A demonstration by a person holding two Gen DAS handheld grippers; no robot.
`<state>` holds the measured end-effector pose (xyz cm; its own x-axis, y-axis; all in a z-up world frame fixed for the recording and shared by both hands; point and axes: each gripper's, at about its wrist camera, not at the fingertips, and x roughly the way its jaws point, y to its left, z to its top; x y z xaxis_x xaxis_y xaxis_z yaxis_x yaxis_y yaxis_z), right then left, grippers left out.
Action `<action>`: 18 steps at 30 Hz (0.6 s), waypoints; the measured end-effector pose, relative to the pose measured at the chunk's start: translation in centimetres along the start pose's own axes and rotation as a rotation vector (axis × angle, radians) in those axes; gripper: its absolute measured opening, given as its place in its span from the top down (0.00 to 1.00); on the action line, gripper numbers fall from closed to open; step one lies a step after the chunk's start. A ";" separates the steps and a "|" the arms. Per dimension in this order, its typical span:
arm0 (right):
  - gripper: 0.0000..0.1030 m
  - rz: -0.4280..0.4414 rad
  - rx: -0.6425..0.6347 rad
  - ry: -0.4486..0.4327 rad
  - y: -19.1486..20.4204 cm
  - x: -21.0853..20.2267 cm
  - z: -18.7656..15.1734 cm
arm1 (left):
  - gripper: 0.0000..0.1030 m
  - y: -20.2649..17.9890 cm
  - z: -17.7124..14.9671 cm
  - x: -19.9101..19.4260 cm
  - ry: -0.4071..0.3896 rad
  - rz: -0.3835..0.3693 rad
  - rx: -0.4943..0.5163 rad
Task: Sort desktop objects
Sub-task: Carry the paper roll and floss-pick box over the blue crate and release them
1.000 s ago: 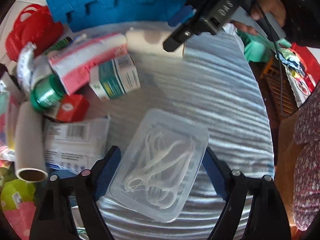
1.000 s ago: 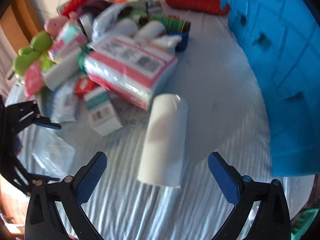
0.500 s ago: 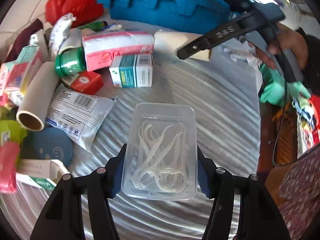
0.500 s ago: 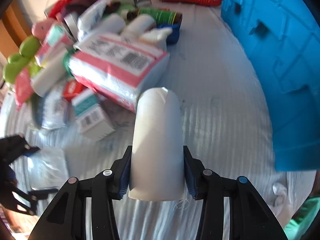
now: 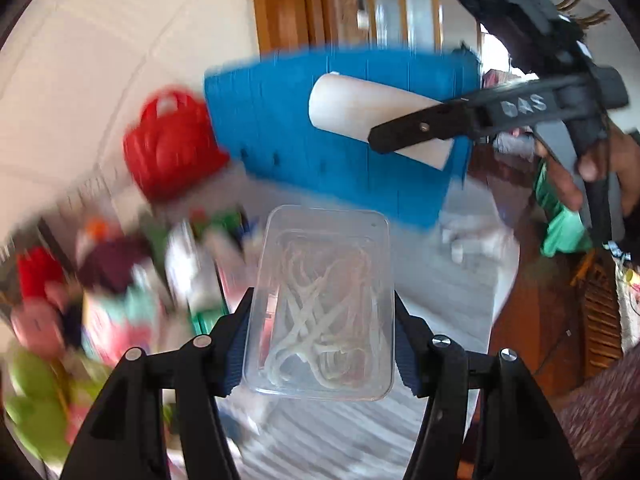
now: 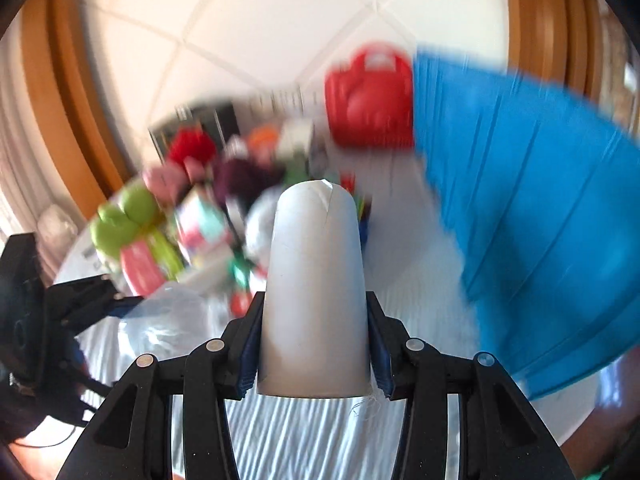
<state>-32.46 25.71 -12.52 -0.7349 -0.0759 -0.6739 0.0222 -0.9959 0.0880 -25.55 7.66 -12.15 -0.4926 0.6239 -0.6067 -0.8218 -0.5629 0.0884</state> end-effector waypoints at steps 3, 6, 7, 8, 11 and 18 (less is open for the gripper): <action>0.57 -0.035 -0.018 -0.155 -0.9 -5.9 3.2 | 0.42 -0.9 5.4 -0.8 -0.107 0.005 0.038; 0.57 -0.087 -0.002 -0.273 -3.6 -10.6 5.9 | 0.42 -2.9 11.5 -0.8 -0.202 0.019 0.102; 0.57 -0.108 0.004 -0.300 -4.6 -11.8 6.5 | 0.42 -3.9 14.0 -0.6 -0.237 0.021 0.119; 0.57 -0.136 0.015 -0.331 -6.0 -13.0 7.3 | 0.42 -4.5 15.5 -0.6 -0.257 0.019 0.126; 0.57 -0.182 0.063 -0.387 -10.6 -15.8 9.1 | 0.42 -6.5 21.0 0.9 -0.318 0.041 0.124; 0.57 -0.273 0.126 -0.418 -21.1 -17.5 11.5 | 0.42 -9.7 31.2 7.6 -0.332 0.157 0.023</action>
<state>-27.84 48.67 5.84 -0.9113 0.2382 -0.3357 -0.2714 -0.9609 0.0547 -30.29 34.81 7.03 -0.6765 0.6746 -0.2954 -0.7330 -0.6558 0.1808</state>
